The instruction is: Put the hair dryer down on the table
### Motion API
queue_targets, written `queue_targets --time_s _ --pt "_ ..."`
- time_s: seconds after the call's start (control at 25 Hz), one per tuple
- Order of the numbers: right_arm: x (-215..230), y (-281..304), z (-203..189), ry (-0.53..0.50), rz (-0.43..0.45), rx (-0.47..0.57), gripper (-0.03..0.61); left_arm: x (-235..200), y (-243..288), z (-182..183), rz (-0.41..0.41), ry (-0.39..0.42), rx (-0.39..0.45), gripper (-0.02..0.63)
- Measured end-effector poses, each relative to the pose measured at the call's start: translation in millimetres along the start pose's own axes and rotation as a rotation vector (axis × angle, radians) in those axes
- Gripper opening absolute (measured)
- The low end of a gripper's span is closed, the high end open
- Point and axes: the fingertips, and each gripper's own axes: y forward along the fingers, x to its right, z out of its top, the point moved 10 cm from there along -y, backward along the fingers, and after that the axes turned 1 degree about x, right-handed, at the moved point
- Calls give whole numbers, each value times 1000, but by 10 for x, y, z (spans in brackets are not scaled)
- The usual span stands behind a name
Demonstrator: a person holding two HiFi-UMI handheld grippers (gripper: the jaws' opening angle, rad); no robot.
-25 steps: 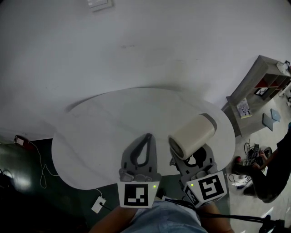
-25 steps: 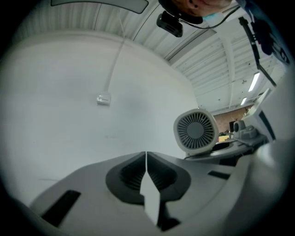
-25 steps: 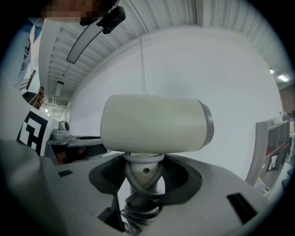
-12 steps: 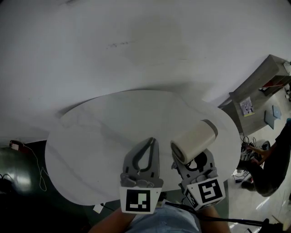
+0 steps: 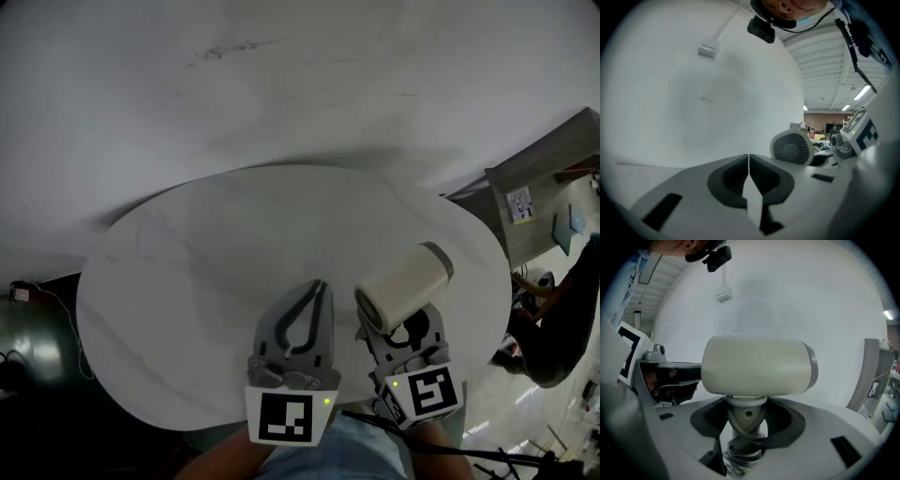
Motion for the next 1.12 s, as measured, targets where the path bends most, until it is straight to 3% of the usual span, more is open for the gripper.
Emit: queue_targets --time_s 0.6,1.12 --pt "210 576 -50 27 -29 -98 222 -292 482 -333 -23 -103 -108 12" --pt "208 1051 -141 17 -39 -305 225 -566 615 -559 2 -180 -152 12"
